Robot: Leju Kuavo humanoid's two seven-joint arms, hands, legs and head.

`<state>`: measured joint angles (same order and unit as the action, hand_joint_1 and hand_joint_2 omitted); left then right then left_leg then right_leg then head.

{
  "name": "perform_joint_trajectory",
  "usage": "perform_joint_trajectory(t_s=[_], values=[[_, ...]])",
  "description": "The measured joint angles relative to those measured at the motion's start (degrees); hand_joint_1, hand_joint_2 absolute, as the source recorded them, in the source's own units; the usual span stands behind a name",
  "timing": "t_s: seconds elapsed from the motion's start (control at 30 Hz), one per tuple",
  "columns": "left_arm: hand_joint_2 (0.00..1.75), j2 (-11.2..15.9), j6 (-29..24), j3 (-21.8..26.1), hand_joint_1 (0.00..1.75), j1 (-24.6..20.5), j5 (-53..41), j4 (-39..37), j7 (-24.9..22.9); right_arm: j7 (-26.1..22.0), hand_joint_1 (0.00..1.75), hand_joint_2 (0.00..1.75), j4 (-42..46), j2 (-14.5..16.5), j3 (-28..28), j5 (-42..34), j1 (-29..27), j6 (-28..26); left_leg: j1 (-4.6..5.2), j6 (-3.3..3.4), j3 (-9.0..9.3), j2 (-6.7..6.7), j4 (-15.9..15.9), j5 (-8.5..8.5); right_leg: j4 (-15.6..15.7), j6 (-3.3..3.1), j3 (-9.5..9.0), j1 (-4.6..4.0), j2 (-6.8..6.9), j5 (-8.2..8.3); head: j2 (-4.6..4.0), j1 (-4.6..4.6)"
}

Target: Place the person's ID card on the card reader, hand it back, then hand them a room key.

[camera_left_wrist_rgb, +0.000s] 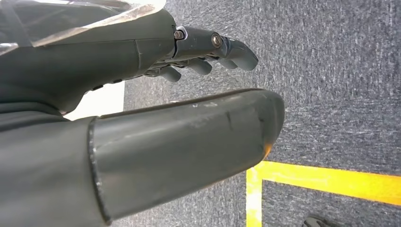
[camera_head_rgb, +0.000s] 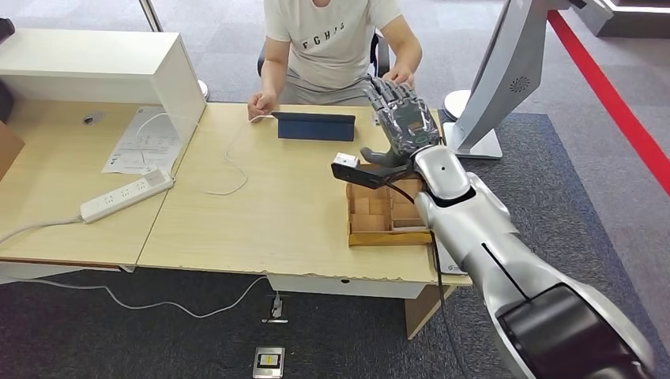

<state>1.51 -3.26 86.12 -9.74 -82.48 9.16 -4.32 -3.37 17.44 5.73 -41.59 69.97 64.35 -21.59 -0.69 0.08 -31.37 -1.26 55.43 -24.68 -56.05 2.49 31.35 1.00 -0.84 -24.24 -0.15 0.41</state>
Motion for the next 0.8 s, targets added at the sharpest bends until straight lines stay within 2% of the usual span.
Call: perform_joint_trajectory(t_s=[0.1, 0.2, 0.3, 0.43, 0.57, 0.7, 0.8], values=[[0.0, 0.0, 0.03, 0.01, 0.0, 0.06, 0.08, 0.0, 1.11, -1.96, 0.0, 0.0, -0.02, -2.57, 1.26, -3.73, 0.67, -1.72, 0.0, 0.0, 0.01, -0.03, 0.03, 0.0, 0.04, 0.0, -0.01, 0.01, 0.01, 0.01, 0.0, -0.01], [0.0, 0.02, -0.28, 0.09, 0.0, 0.24, 0.31, 0.0, 2.4, -2.47, 0.0, 0.0, -0.13, -7.03, 3.96, -8.86, 1.01, -1.43, 0.01, 0.01, 0.0, -0.1, 0.08, -0.01, 0.1, 0.02, -0.06, 0.01, 0.05, 0.02, 0.0, -0.01], [0.0, 0.13, -0.75, 0.5, 0.0, 0.47, 0.63, 0.0, 2.86, -2.02, 0.0, 0.0, -0.43, -13.54, 7.72, -13.62, 0.46, 0.17, 0.01, 0.06, -0.03, -0.12, 0.18, -0.04, 0.18, 0.07, -0.05, 0.02, 0.07, 0.05, 0.0, 0.0], [0.0, 0.42, -1.64, 1.03, 0.0, 0.69, 1.44, 0.0, 1.8, -0.14, 0.0, 0.0, -0.96, -23.99, 13.39, -21.1, -2.88, 3.37, 0.01, 0.18, -0.03, -0.13, 0.22, -0.13, 0.31, 0.17, -0.15, 0.02, 0.09, 0.06, 0.0, -0.01], [0.0, 0.72, -2.96, 1.15, 0.0, 0.73, 3.04, 0.0, -0.15, 7.24, 0.0, 0.0, -1.63, -33.24, 20.44, -30.99, -9.63, 8.14, 0.01, 0.29, -0.07, -0.19, 0.22, -0.23, 0.38, 0.25, -0.23, 0.01, 0.12, 0.01, 0.0, 0.01], [0.0, 1.07, -3.86, 1.46, 0.0, 0.57, 5.37, 0.01, -0.68, 7.56, 0.0, 0.0, -2.22, -40.38, 27.64, -36.03, -19.55, 7.17, 0.0, 0.3, -0.04, -0.2, 0.2, -0.37, 0.38, 0.28, -0.25, -0.01, 0.12, -0.11, 0.0, -0.02], [0.0, 1.01, -4.36, 1.62, 0.0, 0.55, 6.93, -0.01, -0.4, 7.54, 0.0, 0.0, -2.64, -43.83, 32.71, -40.6, -29.14, 5.75, -0.06, 0.27, 0.0, -0.36, 0.18, -0.46, 0.38, 0.25, -0.37, -0.08, 0.23, -0.27, 0.0, -0.01]])
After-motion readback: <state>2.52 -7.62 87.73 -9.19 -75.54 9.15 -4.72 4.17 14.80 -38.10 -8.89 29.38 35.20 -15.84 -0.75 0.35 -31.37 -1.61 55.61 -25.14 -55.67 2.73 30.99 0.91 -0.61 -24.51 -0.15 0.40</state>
